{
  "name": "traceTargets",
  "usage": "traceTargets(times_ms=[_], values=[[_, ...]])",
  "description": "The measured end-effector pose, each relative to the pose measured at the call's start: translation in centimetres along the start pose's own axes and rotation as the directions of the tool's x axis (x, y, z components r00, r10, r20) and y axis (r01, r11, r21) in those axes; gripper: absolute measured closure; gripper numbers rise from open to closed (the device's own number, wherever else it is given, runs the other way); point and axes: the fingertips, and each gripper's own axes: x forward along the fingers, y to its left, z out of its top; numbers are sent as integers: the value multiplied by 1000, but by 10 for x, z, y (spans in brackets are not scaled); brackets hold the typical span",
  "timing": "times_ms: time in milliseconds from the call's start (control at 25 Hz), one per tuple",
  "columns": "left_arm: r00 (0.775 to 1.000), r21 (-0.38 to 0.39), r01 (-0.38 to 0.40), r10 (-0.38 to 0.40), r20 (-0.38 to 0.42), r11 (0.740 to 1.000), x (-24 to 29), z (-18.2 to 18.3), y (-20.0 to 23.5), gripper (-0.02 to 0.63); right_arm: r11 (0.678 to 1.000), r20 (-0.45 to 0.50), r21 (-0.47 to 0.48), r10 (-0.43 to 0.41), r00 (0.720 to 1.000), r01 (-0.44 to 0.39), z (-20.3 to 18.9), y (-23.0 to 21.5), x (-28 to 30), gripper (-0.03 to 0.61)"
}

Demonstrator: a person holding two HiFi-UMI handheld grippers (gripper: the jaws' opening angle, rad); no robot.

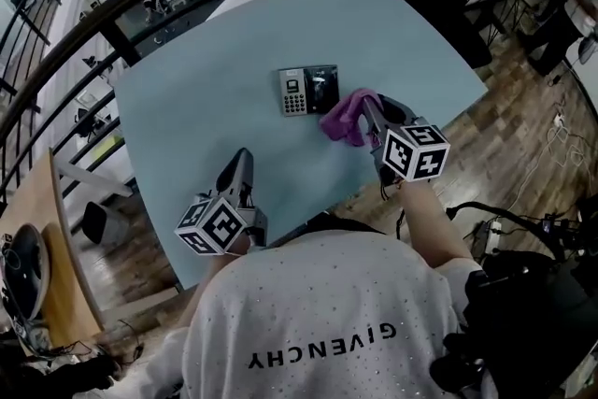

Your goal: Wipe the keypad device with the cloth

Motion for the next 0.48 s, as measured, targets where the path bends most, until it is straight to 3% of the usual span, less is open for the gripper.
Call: traceTargets(times_ms=[480], values=[[1000,4,-9,9,30,1000,-24,4,-4,620,996,0,80,-48,999,48,-19,-13,-18,549]])
